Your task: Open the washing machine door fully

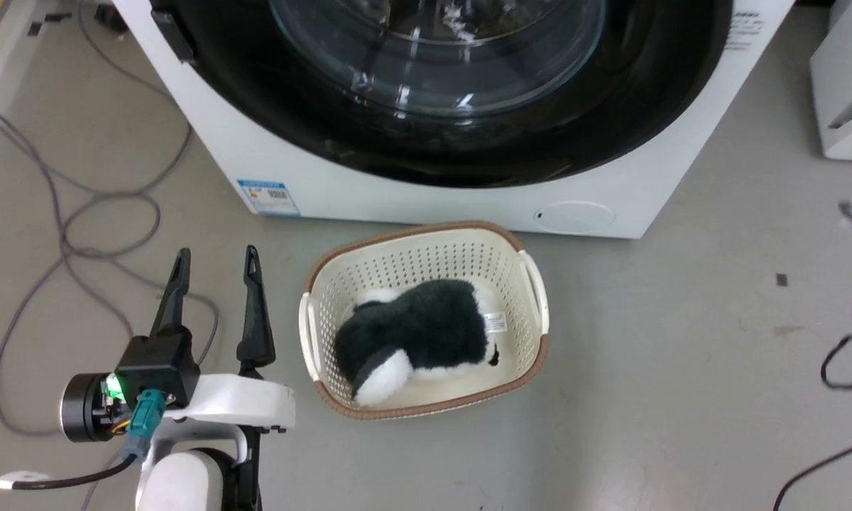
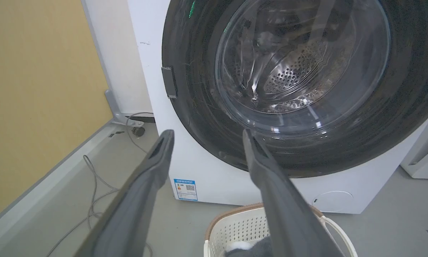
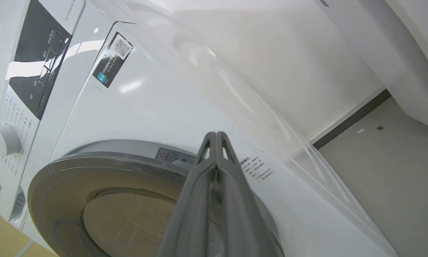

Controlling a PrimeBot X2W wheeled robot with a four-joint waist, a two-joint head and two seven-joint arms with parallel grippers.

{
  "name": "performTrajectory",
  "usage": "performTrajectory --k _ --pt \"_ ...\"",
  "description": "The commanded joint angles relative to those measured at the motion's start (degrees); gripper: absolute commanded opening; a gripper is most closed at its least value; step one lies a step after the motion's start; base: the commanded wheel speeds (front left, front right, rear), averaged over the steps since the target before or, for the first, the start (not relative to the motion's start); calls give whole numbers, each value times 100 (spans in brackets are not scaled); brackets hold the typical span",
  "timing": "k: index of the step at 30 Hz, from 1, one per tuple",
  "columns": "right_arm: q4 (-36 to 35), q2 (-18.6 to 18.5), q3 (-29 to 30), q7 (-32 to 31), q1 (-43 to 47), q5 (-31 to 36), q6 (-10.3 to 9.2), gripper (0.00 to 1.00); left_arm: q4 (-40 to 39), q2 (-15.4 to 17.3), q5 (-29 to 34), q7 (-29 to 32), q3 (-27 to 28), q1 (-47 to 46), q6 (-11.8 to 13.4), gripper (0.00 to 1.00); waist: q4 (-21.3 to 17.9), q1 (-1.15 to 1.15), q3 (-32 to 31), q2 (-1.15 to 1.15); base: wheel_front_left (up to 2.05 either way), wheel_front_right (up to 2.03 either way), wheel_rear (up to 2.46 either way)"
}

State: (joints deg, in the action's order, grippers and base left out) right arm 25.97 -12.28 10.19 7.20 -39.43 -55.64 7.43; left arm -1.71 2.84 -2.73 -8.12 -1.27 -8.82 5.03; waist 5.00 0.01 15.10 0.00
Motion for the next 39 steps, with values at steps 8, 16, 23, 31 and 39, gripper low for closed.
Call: performTrajectory --k 8,16,23,31,39 --pt "601 -193 -325 90 -1042 -371 4 0 -93 3 -92 -149 -61 -277 149 100 196 -1 404 0 0 0 0" --pt "1078 -316 -642 57 -1769 -593 4 0 -114 3 -172 -245 -119 -477 240 100 342 -1 704 0 0 0 0" --pt "1426 -426 -847 -89 -2179 -834 5 0 -126 3 -242 -317 -179 -565 337 100 442 -1 862 0 0 0 0" --pt "1791 -596 -1246 -758 -2584 -1286 5 0 -124 3 -290 -424 -194 -712 419 100 534 -1 1042 0 0 0 0" --pt "1937 -744 -1642 -1664 -2797 -1741 5 0 -133 3 -296 -508 -227 -801 479 100 579 -1 1147 0 0 0 0"
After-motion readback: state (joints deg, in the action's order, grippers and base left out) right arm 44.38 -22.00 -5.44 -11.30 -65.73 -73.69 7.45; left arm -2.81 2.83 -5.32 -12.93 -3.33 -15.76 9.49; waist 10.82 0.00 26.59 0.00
